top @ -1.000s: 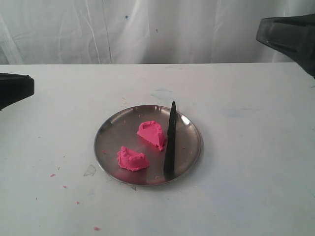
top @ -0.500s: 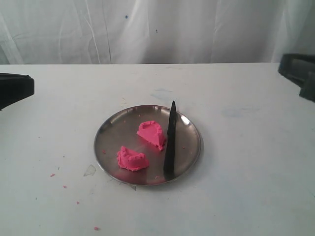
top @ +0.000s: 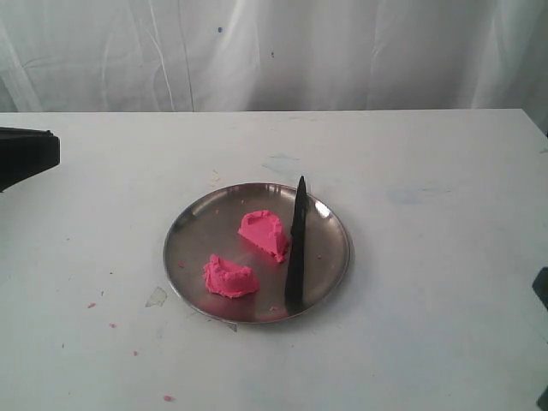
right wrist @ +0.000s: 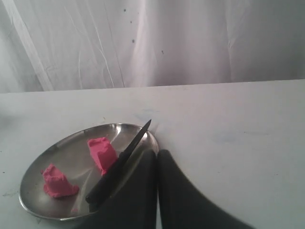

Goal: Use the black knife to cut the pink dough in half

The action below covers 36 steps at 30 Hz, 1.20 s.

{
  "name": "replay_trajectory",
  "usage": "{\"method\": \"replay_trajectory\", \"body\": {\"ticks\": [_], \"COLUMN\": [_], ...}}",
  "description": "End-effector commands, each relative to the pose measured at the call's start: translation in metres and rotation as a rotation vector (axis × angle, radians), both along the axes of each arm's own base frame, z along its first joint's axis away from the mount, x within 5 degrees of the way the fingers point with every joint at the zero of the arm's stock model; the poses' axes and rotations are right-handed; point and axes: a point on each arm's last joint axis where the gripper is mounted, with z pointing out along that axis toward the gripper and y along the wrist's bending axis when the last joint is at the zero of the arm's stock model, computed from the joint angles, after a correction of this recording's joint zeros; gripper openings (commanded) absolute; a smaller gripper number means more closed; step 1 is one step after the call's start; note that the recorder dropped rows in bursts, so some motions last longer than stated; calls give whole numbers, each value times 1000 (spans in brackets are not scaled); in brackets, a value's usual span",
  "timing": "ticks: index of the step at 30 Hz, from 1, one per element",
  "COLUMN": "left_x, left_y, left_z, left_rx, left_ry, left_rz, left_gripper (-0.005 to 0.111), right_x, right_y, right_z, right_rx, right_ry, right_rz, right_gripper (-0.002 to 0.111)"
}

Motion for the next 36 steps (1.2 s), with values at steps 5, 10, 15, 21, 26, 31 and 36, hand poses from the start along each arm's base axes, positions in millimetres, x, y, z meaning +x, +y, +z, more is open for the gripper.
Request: {"method": "replay_trajectory", "body": {"ticks": [5, 10, 15, 21, 26, 31, 36], "left_x": [-3, -3, -3, -3, -3, -6, -42], "left_y": [0, 0, 0, 0, 0, 3, 31], "left_z": [0, 0, 0, 0, 0, -14, -107], "left_rx": [-18, -18, -18, -18, -18, 135, 70], "left_ry": [5, 5, 5, 5, 5, -74, -85], "left_rz": [-6, -6, -6, -6, -6, 31, 287], "left_gripper": [0, 0, 0, 0, 0, 0, 0], "right_x": [-11, -12, -12, -12, -12, -12, -12], "right_y": [-4, -4, -4, -4, -4, -4, -4], "right_z": [-8, -8, -8, -8, -8, -8, -8], "right_rx": [-43, -44, -44, -23, -25, -25, -25], "right_ry": [-39, -35, -35, -27, -27, -27, -27], "right_rz": [8, 9, 9, 7, 7, 7, 7], "right_gripper": [0, 0, 0, 0, 0, 0, 0]}}
